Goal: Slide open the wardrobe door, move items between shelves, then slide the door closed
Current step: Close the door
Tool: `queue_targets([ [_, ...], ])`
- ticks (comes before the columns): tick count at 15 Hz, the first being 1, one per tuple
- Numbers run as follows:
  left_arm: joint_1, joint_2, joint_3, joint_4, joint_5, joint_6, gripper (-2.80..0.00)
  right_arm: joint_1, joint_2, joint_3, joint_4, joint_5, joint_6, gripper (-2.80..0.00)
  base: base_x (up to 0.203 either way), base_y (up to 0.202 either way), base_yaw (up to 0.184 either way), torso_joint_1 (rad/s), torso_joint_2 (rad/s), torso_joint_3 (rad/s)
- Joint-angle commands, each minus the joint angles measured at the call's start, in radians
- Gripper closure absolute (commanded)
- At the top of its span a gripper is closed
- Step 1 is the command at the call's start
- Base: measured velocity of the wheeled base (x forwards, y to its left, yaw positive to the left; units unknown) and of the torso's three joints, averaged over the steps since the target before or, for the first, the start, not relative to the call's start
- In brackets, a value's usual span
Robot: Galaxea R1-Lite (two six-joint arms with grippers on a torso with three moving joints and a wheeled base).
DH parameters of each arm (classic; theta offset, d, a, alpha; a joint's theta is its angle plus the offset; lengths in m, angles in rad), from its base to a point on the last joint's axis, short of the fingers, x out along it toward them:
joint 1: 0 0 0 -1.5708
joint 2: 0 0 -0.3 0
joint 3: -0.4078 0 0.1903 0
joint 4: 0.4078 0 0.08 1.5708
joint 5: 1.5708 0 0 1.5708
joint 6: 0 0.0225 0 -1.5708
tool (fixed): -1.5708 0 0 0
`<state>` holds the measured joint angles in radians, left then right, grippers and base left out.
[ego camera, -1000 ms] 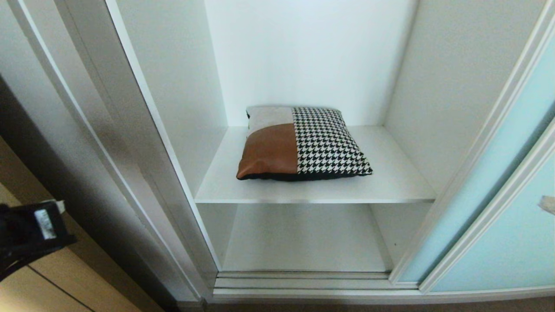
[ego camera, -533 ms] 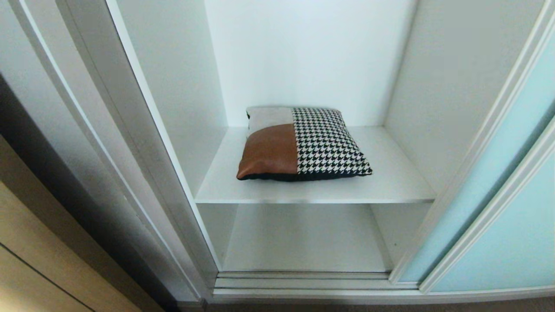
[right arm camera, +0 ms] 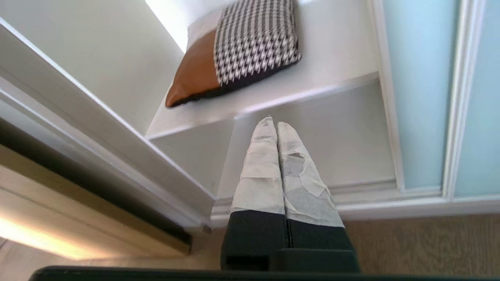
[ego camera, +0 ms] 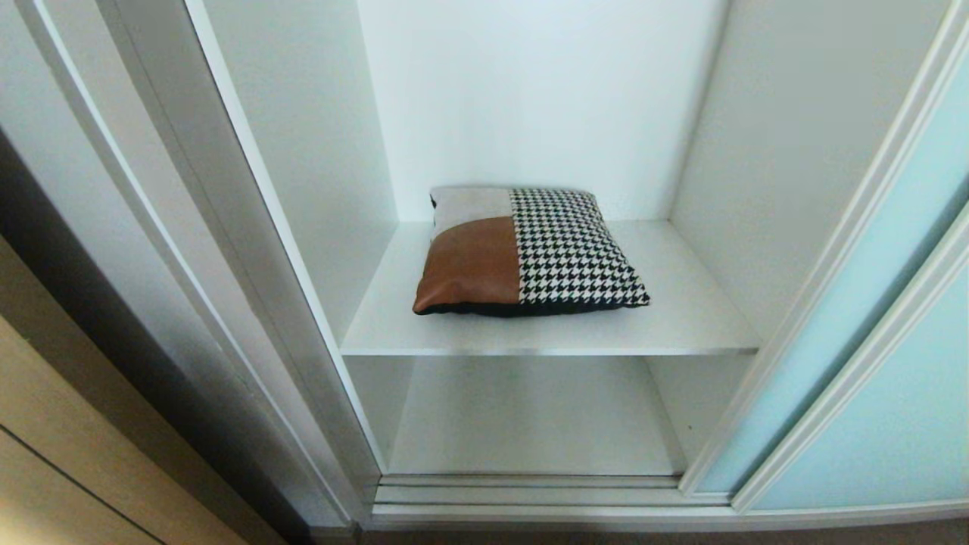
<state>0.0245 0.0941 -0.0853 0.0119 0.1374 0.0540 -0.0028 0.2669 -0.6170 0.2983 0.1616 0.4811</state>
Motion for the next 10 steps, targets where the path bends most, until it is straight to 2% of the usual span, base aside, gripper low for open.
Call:
queue_targets([
  [1, 0.0, -0.091, 0.047, 0.002, -0.056, 0.055, 0.0, -0.002, -0.006, -0.013, 0.001, 0.001, 0.001, 0.0, 0.0, 0.0, 0.0, 0.0, 0.0, 0.0],
  [4, -0.002, -0.093, 0.042, 0.013, -0.062, 0.04, 0.0, 0.0, 0.0, -0.01, -0.005, -0.001, 0.002, 0.0, 0.0, 0.0, 0.0, 0.0, 0.0, 0.0],
  [5, -0.003, -0.093, 0.037, 0.024, -0.063, 0.008, 0.0, 0.0, 0.0, -0.014, -0.006, -0.001, 0.004, 0.0, 0.0, 0.0, 0.0, 0.0, 0.0, 0.0],
  [6, -0.003, -0.092, 0.045, 0.012, -0.067, -0.025, 0.0, 0.0, -0.005, -0.014, -0.006, 0.005, 0.002, 0.0, 0.0, 0.0, 0.0, 0.0, 0.0, 0.0],
  [7, -0.003, -0.091, 0.063, -0.038, -0.08, -0.015, 0.0, -0.002, -0.007, -0.008, -0.002, 0.011, 0.002, 0.0, 0.0, 0.0, 0.0, 0.0, 0.0, 0.0],
  [8, -0.003, -0.092, 0.086, -0.079, -0.122, -0.004, 0.0, -0.002, -0.011, -0.003, -0.004, 0.009, 0.002, 0.0, 0.0, 0.0, 0.0, 0.0, 0.0, 0.0],
  [10, -0.003, -0.092, 0.087, 0.012, -0.132, -0.012, 0.0, 0.0, 0.002, -0.006, -0.008, 0.007, 0.002, 0.0, 0.0, 0.0, 0.0, 0.0, 0.0, 0.0],
])
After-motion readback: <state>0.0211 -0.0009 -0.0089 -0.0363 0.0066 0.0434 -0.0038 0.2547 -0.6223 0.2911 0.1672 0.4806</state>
